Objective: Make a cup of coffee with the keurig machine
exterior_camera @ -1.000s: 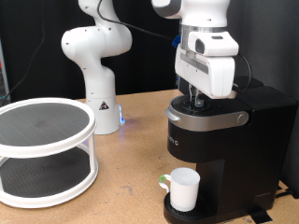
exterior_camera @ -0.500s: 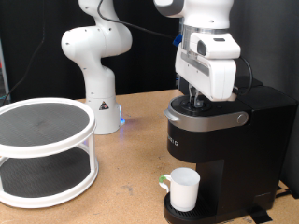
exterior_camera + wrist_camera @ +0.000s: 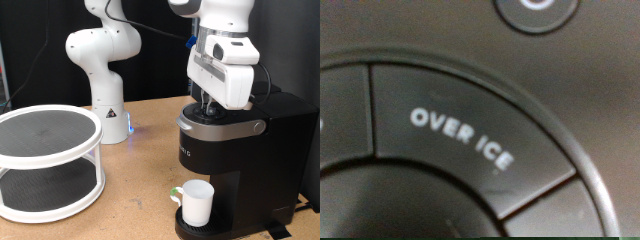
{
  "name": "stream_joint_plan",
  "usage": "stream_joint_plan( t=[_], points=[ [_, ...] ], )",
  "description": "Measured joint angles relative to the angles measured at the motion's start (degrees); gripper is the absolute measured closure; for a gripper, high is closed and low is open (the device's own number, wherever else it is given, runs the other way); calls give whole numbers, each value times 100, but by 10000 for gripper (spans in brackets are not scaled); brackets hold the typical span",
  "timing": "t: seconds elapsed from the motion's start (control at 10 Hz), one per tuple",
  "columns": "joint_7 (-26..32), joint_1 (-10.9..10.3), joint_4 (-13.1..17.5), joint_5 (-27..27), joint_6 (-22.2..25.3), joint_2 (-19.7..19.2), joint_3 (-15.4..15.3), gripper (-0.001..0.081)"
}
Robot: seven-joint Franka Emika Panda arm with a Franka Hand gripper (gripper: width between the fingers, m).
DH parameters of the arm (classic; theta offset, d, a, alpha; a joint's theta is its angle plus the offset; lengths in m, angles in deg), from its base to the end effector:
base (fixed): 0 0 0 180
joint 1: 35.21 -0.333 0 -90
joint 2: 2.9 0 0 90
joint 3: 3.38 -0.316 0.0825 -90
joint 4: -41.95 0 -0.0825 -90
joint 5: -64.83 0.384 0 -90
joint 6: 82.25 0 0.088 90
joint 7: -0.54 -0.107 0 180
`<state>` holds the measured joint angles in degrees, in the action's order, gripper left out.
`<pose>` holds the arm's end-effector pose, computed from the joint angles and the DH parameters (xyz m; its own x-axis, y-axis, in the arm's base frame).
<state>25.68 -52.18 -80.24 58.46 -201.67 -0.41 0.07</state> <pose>0.5174 0.1185 0.4265 0.7458 0.6645 -0.0466 0.6658 -0.7416 0.0817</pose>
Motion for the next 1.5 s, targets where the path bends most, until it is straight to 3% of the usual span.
stream_joint_plan(
  t=[0.6, 1.5],
  points=[
    [-410, -3, -69, -177, -109, 41, -33, 802],
    [-421, -3, -48, -216, -42, 31, -47, 802]
  ],
)
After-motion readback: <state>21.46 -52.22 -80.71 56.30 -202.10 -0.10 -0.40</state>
